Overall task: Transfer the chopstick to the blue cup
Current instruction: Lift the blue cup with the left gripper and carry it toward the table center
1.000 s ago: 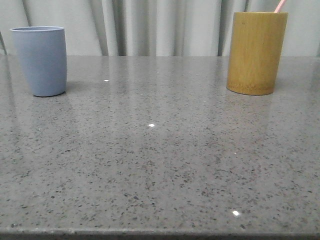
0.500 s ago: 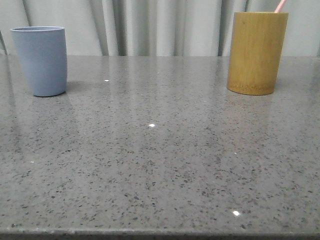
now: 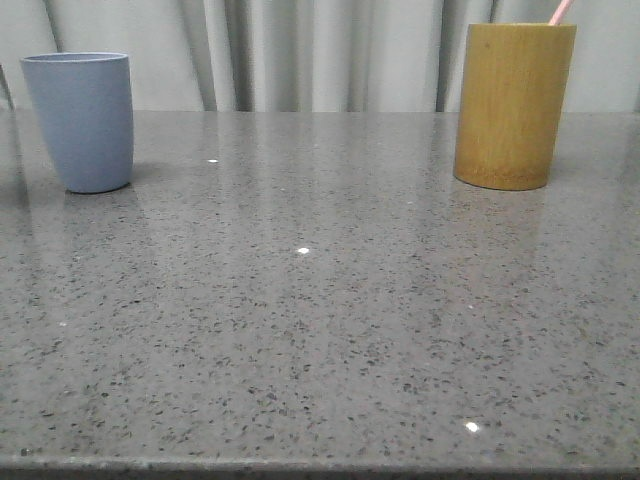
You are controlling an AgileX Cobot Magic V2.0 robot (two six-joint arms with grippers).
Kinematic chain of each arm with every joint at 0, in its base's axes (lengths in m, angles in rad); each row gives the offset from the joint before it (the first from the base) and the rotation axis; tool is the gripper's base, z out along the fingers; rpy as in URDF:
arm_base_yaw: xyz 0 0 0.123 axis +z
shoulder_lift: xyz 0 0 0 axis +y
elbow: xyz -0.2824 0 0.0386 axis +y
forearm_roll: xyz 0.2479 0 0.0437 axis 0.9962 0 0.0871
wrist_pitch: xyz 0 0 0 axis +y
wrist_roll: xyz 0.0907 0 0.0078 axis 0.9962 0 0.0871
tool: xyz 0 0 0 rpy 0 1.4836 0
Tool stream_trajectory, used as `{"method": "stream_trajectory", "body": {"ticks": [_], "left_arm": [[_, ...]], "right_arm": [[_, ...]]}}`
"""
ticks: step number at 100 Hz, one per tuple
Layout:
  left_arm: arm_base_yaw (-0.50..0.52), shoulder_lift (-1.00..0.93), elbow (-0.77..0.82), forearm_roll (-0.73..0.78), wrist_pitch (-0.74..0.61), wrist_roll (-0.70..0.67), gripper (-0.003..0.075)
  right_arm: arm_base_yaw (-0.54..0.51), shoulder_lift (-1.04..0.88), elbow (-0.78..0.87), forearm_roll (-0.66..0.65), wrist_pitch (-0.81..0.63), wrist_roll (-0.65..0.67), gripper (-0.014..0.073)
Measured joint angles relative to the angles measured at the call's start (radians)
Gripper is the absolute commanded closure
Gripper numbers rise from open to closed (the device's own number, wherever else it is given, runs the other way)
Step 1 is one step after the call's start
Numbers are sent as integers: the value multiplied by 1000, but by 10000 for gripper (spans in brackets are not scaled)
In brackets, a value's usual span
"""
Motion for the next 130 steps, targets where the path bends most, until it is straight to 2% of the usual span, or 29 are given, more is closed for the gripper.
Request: {"method": "stream_trajectory", "body": {"ticks": [44,68,79,89,96,110,130], "left_arm": [[-27,201,-83,-49,14,38,94],[-45,272,-87,-54,4,45,178],[-45,289,-87,-54,-1,45,255],[-45,293,-87,-54,-9,45,363],[-45,293,-87,-54,-14,45,470],[-45,293,-89,-54,-21,47,735],[-52,296,-161,-51,33,53,739]], "right_arm": [[0,0,0,0,-6,0,-38],[0,0,0,0,-15,0,-38],[0,0,0,0,-17,0,-38],[0,0,0,0,-17,0,-38],[0,0,0,0,-17,0,-38],[0,0,0,0,-17,0,-38],[0,0,0,0,-17,0,-38]]}}
